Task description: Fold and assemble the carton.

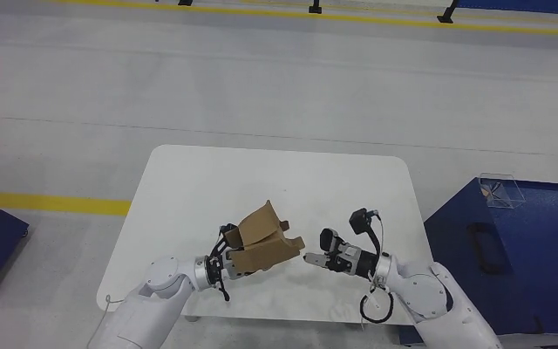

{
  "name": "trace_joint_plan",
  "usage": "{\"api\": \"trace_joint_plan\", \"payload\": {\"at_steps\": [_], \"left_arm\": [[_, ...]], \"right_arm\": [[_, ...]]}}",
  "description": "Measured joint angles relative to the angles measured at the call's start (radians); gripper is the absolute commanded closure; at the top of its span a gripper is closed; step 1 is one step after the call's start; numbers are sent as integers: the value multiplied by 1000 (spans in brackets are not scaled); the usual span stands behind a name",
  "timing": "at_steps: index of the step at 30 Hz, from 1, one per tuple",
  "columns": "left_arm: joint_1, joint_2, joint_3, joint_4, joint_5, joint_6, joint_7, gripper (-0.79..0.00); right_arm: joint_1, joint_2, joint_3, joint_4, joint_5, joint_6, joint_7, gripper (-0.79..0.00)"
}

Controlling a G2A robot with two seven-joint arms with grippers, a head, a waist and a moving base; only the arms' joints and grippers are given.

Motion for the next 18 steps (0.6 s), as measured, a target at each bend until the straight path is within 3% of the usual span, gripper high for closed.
{"api": "trace_joint_plan", "payload": {"at_steps": [6,18], "left_arm": [[8,-1,2,-11,6,-7,-10,0],[11,-1,3,-17,20,-11,-28,0]], "right_arm": [[35,-12,-45,17,-103,66,-60,-785],[85,-32,-118,46,-132,96,-91,-785]]}}
